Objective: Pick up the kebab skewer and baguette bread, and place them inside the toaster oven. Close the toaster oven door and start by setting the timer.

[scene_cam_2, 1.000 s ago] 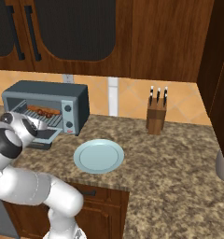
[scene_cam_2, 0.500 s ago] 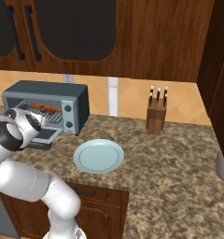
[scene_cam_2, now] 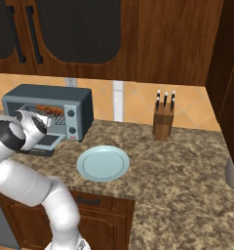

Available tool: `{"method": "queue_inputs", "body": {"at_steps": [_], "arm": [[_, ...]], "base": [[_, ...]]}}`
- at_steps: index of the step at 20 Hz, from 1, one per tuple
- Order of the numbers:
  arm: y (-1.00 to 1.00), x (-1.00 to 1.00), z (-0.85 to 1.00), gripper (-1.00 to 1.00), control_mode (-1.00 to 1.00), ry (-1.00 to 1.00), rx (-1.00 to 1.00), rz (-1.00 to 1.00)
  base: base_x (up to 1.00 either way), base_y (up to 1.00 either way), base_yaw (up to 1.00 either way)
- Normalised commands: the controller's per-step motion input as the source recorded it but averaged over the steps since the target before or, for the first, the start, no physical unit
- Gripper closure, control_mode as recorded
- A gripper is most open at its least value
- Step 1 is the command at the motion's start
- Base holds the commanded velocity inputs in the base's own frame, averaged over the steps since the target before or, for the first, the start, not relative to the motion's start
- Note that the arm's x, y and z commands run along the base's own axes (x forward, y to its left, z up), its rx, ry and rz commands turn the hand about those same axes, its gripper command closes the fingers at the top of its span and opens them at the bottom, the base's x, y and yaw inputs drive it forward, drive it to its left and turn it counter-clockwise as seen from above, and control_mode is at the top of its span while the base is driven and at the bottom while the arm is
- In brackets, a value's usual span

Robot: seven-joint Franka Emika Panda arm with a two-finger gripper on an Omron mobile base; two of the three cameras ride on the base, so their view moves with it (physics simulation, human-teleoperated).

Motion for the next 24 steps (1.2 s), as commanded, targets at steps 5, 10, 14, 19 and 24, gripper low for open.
{"method": "queue_inputs", "body": {"at_steps": [5,10,14,19,24], "arm": [[0.00,0.32,0.00,-1.00,-1.00,0.00,0.00,0.00],[0.01,0.31,0.00,-1.00,-1.00,0.00,0.00,0.00],[0.02,0.11,0.00,-1.00,-1.00,0.00,0.00,0.00],[0.00,-0.80,0.00,-1.00,-1.00,0.00,0.00,0.00],[0.00,-1.00,0.00,-1.00,-1.00,0.00,0.00,0.00]], "base": [[0.00,0.00,0.00],[0.00,0.00,0.00],[0.00,0.00,0.00],[0.00,0.00,0.00],[0.00,0.00,0.00]]}}
